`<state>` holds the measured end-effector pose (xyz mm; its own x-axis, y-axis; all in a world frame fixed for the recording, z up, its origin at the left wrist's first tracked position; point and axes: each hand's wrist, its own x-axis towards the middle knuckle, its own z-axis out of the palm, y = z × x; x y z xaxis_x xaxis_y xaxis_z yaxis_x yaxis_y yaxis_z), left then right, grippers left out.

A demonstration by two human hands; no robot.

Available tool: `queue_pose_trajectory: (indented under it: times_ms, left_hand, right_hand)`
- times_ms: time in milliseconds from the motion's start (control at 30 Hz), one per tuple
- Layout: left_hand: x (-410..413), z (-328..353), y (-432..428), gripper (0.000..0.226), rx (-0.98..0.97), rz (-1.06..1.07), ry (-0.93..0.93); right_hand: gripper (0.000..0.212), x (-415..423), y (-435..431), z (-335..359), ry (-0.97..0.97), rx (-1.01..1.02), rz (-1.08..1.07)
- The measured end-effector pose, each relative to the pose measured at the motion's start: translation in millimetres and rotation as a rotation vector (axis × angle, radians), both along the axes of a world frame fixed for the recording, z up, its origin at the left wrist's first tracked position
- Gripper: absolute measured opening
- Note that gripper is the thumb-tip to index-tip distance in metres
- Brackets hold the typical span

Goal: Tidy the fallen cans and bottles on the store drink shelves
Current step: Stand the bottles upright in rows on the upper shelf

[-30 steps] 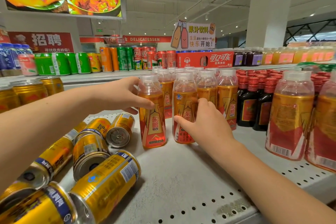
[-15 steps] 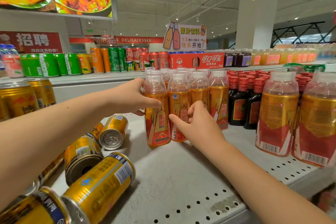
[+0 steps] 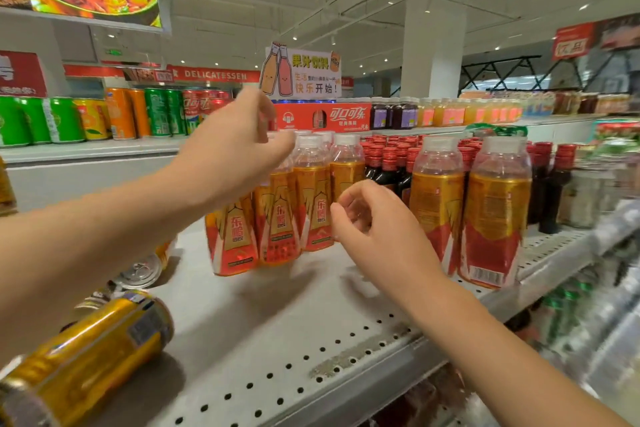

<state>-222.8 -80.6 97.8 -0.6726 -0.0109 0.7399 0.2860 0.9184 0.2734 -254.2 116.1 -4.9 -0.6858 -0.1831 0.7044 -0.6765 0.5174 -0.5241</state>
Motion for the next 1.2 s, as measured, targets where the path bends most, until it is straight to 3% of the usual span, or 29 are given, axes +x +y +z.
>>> queue_pose_trajectory:
  times_ms: [233, 400, 500, 600, 667, 700, 900, 1100, 1200]
  left_hand:
    - [-24, -30, 111, 0.043, -0.076, -0.14, -0.388]
    - [-40, -61, 161, 0.077, 0.18, -0.193, -0.497]
    - [-44, -81, 179, 0.066, 0.33, -0.195, -0.464]
    - [-44, -95, 196, 0.05, 0.476, -0.168, -0.369]
    - [-43, -99, 204, 0.05, 0.518, -0.116, -0.326]
    - [-42, -100, 206, 0.055, 0.527, -0.087, -0.31]
    - [-31, -104, 204, 0.048, 0.512, 0.011, -0.237]
    - [-10, -106, 172, 0.067, 0.547, 0.123, -0.209]
    - [-2, -106, 148, 0.058, 0.573, 0.192, -0.189]
  right_hand:
    - [0.008, 2, 90, 3, 0.228, 0.035, 0.04]
    - [0.011, -6, 172, -9, 0.379, -0.128, 0.071]
    - [0.01, -26, 222, -19, 0.22, -0.213, 0.053]
    - [0.045, -53, 243, -26, -0.062, -0.053, 0.037]
    - [0.073, -61, 240, -30, -0.264, -0.029, 0.182]
    - [0.074, -62, 236, -32, -0.312, -0.029, 0.268]
    - [0.065, -65, 213, -36, -0.291, -0.036, 0.409]
    - [0.057, -68, 189, -32, -0.332, -0.005, 0.484]
    - [0.069, -75, 168, -31, -0.355, 0.004, 0.491]
